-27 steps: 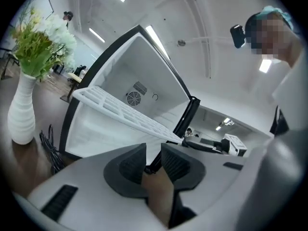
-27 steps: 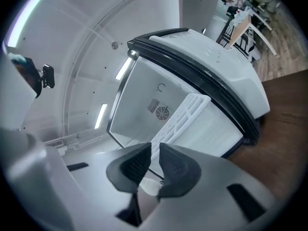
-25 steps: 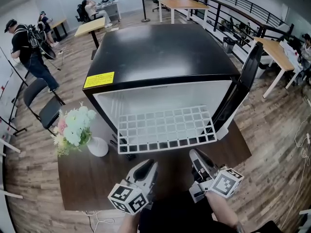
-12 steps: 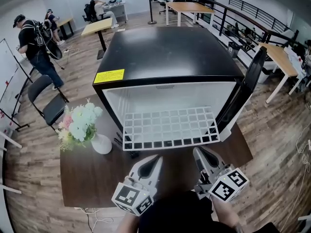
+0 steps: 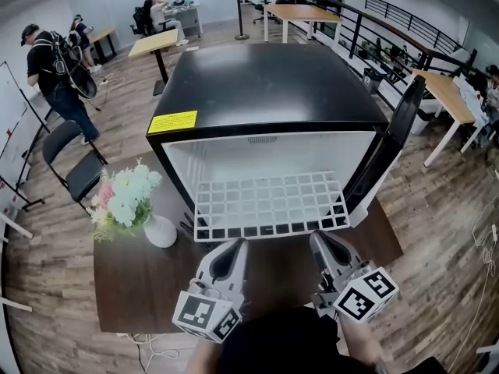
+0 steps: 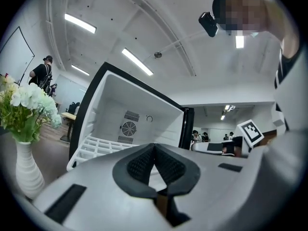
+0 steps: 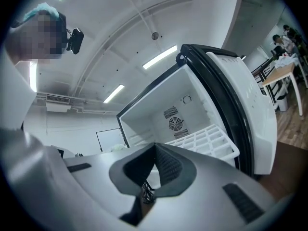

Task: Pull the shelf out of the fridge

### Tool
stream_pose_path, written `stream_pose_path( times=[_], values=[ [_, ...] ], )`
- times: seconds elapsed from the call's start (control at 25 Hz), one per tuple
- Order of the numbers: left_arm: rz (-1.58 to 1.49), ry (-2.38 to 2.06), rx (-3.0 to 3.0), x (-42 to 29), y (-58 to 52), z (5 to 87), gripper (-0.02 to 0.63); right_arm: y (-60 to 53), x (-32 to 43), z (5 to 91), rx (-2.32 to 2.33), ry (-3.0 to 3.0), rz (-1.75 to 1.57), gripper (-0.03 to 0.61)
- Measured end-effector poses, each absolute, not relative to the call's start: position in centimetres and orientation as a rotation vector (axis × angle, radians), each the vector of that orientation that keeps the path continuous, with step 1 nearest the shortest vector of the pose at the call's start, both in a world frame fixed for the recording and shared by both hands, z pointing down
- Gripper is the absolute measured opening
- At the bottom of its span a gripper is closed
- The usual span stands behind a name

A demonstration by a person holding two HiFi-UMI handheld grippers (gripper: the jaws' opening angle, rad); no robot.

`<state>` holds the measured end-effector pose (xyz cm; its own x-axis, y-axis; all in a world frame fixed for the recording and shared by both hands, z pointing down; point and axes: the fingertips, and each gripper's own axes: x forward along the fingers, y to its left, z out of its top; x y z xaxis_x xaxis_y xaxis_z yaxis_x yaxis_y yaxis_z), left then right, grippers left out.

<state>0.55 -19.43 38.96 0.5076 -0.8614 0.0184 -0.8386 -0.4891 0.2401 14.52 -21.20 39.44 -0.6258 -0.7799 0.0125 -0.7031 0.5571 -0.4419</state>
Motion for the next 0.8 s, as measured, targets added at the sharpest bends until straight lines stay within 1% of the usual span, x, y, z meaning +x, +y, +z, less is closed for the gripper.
stream_pose_path(
  times=[0.8],
  values=[
    [-0.142,-1.448,2.510,0.72,-20.14,39.51,0.004,-21.59,14.92,39.78,-1.270,2.584,-0.639,-0.009]
  ],
)
